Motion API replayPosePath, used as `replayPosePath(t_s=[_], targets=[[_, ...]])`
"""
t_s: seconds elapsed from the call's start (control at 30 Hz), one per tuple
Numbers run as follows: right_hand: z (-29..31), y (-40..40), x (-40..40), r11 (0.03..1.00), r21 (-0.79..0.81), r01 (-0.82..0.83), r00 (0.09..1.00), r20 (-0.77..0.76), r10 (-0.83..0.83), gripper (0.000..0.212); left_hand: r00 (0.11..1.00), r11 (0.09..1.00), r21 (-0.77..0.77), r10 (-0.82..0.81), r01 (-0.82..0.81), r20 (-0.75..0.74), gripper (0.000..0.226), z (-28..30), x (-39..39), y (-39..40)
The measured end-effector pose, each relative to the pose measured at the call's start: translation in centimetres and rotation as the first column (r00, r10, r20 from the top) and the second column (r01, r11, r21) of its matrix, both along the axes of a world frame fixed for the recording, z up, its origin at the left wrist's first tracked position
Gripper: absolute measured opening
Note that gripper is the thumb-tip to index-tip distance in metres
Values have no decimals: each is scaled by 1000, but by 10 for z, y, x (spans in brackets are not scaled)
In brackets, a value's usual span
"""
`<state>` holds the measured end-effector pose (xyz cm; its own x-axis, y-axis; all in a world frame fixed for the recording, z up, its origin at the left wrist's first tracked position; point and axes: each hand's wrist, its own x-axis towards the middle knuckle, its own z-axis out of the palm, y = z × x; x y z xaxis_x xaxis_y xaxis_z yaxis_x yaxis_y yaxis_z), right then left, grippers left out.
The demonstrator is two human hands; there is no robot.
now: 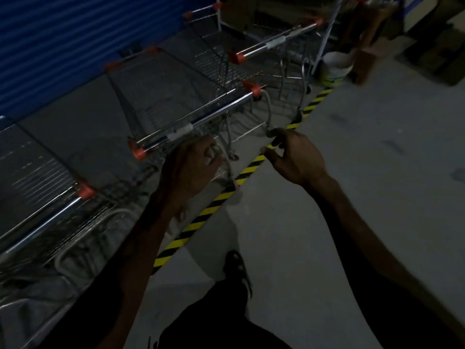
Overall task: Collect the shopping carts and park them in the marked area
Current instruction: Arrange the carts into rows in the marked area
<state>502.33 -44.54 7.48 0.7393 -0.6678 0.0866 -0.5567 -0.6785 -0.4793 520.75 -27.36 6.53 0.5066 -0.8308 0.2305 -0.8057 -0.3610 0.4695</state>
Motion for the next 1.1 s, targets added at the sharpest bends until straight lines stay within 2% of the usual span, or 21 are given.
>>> replayPosePath(t_s=[0.1,0.2,0.27,0.33,0.4,0.47,0.53,0.6,0.7,0.77,0.87,0.97,1.1], targets=[[-1,-33,47,992,-2,-127,986,-108,126,51,993,995,9,96,-96,-70,45,-16,44,-16],[-5,-67,103,972,-32,-235,945,-242,220,57,977,978,41,208,-206,-49,52,-37,92,-25],[-12,-87,138,943,-84,-321,905,-320,279,61,963,954,141,270,-265,-20,52,-55,121,-29],[-22,-110,171,890,-167,-424,864,-368,342,63,939,908,250,343,-335,12,65,-72,143,-31],[-36,-129,198,833,-234,-502,826,-413,383,63,915,844,354,383,-404,130,78,-86,156,-29],[-48,-144,217,804,-239,-545,784,-486,387,68,905,786,454,399,-421,149,60,-86,154,-28],[-62,-155,230,784,-200,-587,737,-533,416,85,906,776,475,401,-415,137,45,-75,148,-33],[-71,-162,238,778,-176,-603,736,-497,459,106,892,762,476,432,-438,129,52,-74,149,-35],[-76,-170,235,797,-110,-593,735,-478,481,128,870,715,513,470,-476,151,91,-80,140,-37],[-80,-177,224,788,-91,-609,713,-499,493,132,868,715,506,465,-483,171,93,-78,121,-41],[-78,-184,195,760,-97,-643,683,-520,512,126,866,735,459,443,-499,233,78,-84,85,-42],[-79,-192,156,699,-142,-701,654,-520,550,103,817,679,454,498,-576,292,85,-103,40,-39],[-87,-217,99,593,-168,-787,579,-531,618,112,760,611,463,587,-642,279,95,-107,-52,-56]])
